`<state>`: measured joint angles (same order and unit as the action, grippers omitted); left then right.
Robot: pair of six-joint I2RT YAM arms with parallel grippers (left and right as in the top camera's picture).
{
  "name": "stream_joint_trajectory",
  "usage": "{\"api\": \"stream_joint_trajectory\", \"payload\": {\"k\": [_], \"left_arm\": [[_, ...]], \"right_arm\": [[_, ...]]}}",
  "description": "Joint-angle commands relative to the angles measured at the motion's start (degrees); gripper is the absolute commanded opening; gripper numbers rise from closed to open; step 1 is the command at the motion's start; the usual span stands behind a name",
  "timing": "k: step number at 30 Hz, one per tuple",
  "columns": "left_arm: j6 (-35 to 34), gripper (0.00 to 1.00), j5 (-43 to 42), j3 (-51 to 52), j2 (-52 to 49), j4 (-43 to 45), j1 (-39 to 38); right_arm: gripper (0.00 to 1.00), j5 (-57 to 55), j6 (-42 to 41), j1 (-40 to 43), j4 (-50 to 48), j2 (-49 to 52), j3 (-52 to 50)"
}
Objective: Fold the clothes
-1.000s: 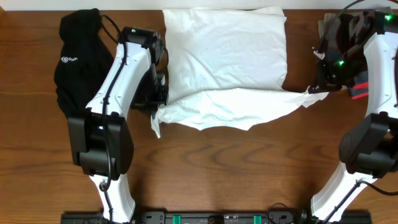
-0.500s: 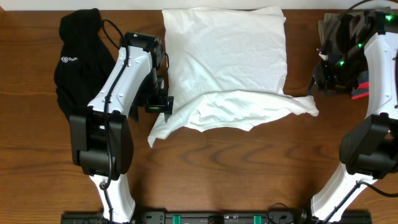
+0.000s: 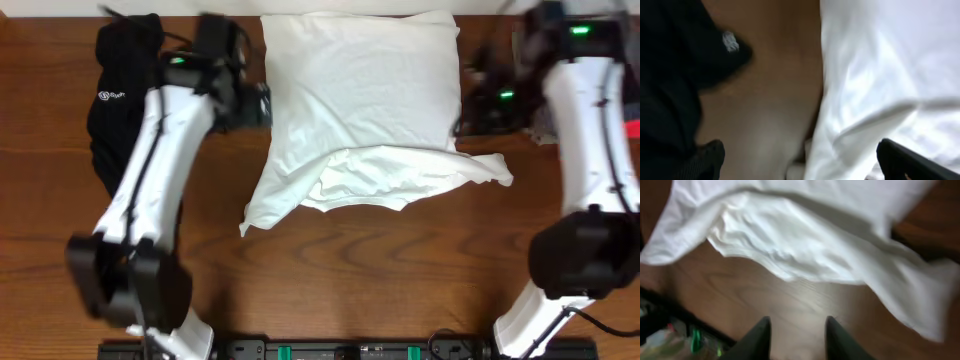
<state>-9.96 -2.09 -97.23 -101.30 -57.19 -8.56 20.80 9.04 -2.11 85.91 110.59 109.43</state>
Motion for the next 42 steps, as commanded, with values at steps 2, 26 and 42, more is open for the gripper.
{"api": "stream_joint_trajectory", "payload": {"k": [2,26,42], "left_arm": [[-1.60,0.98,1.29,-0.39,4.50,5.68,4.24],[-0.76,0.98,1.31,-0.39,4.11,12.31,11.74],[1.33,0.98,2.84,-0.39,3.82,13.88,11.76]], "right_arm": [[0.25,0.20,-7.52,-7.85,-8.09,-0.55,-10.16],[0.02,-13.22,-26.86,-22.97,-44.98,-0.55,-47.36],[0.01,-9.90,-28.35,-27.67,-35.04,-9.73,-48.13]]}}
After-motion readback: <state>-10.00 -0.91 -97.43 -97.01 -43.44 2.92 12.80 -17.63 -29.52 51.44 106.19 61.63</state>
